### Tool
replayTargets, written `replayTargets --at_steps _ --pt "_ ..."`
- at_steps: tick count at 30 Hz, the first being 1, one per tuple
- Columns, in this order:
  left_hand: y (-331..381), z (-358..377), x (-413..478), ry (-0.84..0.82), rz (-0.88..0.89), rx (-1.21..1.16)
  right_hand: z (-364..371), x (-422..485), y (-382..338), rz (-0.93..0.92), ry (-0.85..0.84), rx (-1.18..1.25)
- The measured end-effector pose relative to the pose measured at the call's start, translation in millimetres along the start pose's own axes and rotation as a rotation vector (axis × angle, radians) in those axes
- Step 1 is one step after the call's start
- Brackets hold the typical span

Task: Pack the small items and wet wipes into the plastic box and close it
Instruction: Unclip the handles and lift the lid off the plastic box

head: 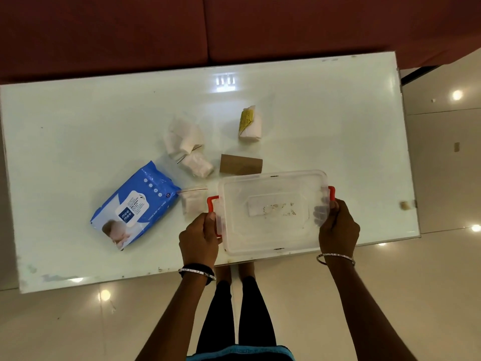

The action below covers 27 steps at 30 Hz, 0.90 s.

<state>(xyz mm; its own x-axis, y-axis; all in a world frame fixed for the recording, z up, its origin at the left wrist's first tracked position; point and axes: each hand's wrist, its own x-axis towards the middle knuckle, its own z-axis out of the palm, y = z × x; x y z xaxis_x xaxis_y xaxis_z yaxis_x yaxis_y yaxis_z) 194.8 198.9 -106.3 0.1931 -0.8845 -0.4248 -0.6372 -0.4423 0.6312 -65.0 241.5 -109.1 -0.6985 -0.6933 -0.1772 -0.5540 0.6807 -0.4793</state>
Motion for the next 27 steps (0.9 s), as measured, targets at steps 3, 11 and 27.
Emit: replayTargets --at_steps 3,11,27 --pt "-4.4 2.6 5.9 -0.123 -0.205 -0.245 2.1 2.3 4.5 -0.034 0.021 -0.007" --pt "-20.3 2.8 21.7 -0.335 -0.375 -0.426 8.6 30.3 32.7 0.433 -0.289 0.453" --pt "-22.6 9.3 27.6 -0.395 -0.308 -0.405 18.2 -51.2 -116.7 -0.554 -0.185 0.041"
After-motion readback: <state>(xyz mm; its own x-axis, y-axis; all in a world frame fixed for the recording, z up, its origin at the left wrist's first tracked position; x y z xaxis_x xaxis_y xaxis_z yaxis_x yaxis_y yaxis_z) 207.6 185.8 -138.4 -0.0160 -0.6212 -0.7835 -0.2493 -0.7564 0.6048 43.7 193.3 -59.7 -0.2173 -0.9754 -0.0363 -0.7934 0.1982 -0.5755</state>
